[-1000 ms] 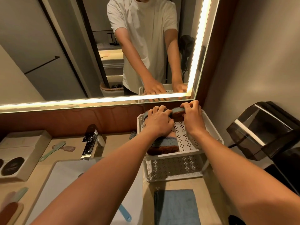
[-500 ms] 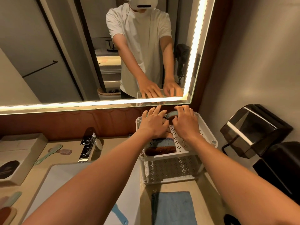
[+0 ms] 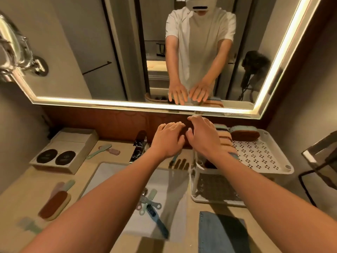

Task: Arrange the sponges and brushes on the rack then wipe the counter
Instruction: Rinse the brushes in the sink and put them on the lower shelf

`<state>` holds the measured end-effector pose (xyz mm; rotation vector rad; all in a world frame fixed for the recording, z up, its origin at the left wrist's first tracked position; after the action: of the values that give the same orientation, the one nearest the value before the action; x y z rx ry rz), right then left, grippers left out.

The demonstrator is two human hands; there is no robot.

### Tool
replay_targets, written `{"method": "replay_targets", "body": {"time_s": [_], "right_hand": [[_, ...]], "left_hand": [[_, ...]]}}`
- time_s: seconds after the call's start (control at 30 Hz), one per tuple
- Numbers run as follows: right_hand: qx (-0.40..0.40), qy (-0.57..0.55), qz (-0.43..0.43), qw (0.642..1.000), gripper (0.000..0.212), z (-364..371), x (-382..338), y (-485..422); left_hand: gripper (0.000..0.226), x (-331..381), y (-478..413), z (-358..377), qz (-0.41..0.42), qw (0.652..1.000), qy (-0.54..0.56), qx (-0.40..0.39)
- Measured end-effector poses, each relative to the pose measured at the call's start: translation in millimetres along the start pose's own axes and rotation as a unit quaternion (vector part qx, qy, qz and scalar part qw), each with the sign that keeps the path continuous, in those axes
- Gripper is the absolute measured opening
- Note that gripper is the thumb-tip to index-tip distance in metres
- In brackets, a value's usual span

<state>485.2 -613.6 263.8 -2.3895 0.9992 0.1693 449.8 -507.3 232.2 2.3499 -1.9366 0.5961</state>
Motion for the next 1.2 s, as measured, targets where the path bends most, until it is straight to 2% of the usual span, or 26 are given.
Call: {"method": "replay_targets", "body": {"time_s": [0.2, 0.33, 0.57, 0.73, 0.9, 1.0, 1.2], "right_hand": [[-0.023, -0.031, -0.054, 0.998, 0.046, 54.5, -80.7, -21.6], [-0.059, -0.049, -0.091, 0.993, 0.045, 110.4, -138.0, -30.7], [-0.142, -0.068, -0.127, 0.979, 0.049, 211.5, -224.9, -41.1], [-0.162, -0.098, -0.139, 0.972, 0.044, 253.5, -266.0, -48.9], [-0.211, -0.106, -0.13, 0.963, 0.049, 312.0, -295.2, -43.7], [-0.232, -0.101, -0.132, 0.958, 0.049, 339.7, -310.6, -34.9], [-0.284, -0.102, -0.131, 0.945, 0.048, 387.0, -333.6, -7.4]], "left_hand": [[0.038, -100.1, 28.7, -37.5, -0.035, 0.997, 0.014, 0.064], [0.037, -178.2, 56.1, -45.2, -0.087, 0.993, 0.04, 0.07], [0.04, -309.9, 99.2, -38.0, -0.177, 0.982, 0.055, 0.041], [0.04, -376.2, 124.4, -31.2, -0.209, 0.975, 0.073, 0.026], [0.045, -453.2, 165.6, -3.5, -0.289, 0.954, 0.069, -0.031], [0.049, -483.8, 194.6, 15.5, -0.326, 0.941, 0.065, -0.068], [0.049, -513.3, 242.0, 51.7, -0.332, 0.938, 0.035, -0.096]]}}
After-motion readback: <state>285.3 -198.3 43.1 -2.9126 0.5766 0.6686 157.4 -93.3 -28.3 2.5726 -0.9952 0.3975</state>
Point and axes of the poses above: each hand's wrist, its own y-axis away from the middle knuckle, its own z-axis out of the palm, x = y × z, the point moved 10 cm from there along -y, towards the middle knuckle, and after that the axes turned 10 degrees about -z, right-handed, at the moved point
